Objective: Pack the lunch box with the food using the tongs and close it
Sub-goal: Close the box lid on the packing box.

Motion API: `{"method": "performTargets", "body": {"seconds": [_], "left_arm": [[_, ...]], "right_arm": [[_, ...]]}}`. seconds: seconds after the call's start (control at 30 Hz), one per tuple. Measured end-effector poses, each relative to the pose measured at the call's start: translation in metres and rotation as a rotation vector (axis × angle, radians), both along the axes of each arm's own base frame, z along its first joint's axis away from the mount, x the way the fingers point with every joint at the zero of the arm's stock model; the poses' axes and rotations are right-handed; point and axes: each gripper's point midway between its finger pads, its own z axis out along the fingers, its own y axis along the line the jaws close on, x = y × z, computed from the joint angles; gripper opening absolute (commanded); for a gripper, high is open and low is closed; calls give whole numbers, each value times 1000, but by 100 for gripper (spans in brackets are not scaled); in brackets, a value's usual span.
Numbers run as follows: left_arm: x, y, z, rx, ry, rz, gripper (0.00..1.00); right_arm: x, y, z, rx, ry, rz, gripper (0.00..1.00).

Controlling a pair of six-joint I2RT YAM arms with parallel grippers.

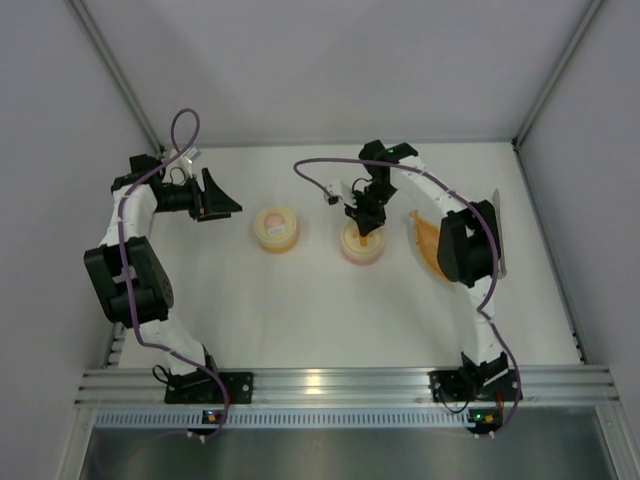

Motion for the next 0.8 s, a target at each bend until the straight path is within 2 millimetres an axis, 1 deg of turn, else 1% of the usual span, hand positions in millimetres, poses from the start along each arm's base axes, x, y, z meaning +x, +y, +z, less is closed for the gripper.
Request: {"method": "performTargets", "body": {"seconds": [0.2,0.33,0.4,0.47,0.8], "left_arm": [[-3,0,0,1,6,-6,98],[-4,0,-1,6,7,-8,98],[-4,0,-2,7,8,-8,98],[-4,0,-1,7,9,-8,98],[-5,0,-2,8,10,-9,98]], "right_arm": [[-50,-14,-2,-21,96,-25,0],[-81,-17,-3,-34,134,-39,0],[-92,-16,-4,-37,143,-42,0],[-98,-15,-4,-40,151,-53,0],[-98,-13,-4,-34,167,-103,0]]}}
